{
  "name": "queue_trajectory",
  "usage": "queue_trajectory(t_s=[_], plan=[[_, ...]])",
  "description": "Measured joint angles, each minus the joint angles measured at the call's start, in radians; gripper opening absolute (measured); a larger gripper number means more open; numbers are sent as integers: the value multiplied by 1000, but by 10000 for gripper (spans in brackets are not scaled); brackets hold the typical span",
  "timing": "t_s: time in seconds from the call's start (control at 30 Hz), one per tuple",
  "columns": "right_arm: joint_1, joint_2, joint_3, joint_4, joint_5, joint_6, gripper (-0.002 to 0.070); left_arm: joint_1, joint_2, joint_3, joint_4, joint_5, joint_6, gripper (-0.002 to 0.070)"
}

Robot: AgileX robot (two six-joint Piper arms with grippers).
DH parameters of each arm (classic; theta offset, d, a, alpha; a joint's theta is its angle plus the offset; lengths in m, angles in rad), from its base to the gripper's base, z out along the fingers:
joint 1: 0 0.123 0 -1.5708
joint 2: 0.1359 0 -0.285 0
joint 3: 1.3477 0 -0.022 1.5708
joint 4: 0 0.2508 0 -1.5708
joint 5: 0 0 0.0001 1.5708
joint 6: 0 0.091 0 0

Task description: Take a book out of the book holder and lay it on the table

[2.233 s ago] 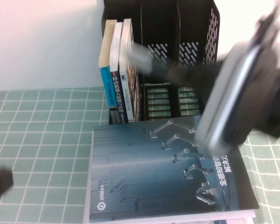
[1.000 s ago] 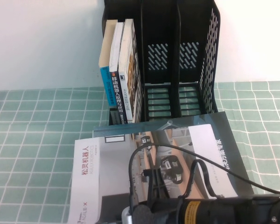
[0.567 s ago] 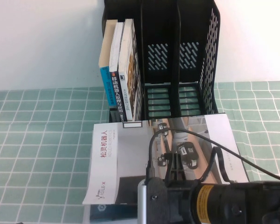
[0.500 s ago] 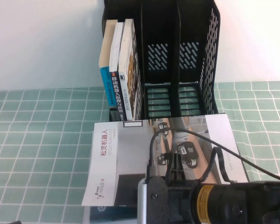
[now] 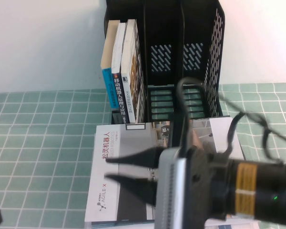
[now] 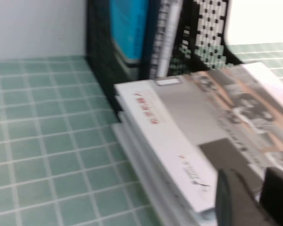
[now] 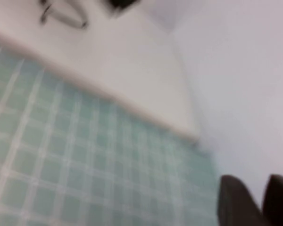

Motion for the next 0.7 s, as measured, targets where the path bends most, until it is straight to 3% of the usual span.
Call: queue_trajectory(t_s=[0.07,0.17,0.33,0.47,0.57,0.7], plan=[[0,-49,-47,-9,41,-23,86,0,0,0,62,-6,-30,76],[0,-126,-128,-10,207,-93,25,0,0,0,119,-12,-77,22],[0,-225,-280,-14,728,-309,3,0,0,0,171,-15,-109,4],[0,-275,-348,12,1224,-352,0,0,0,0,200,-17,-116,3],[0,-326,-351,96,1451,-339,-1,0,0,2,208,-29,-118,3],[0,-451,-299,257,1550,-305,-1,0,0,31,208,-115,-118,3]])
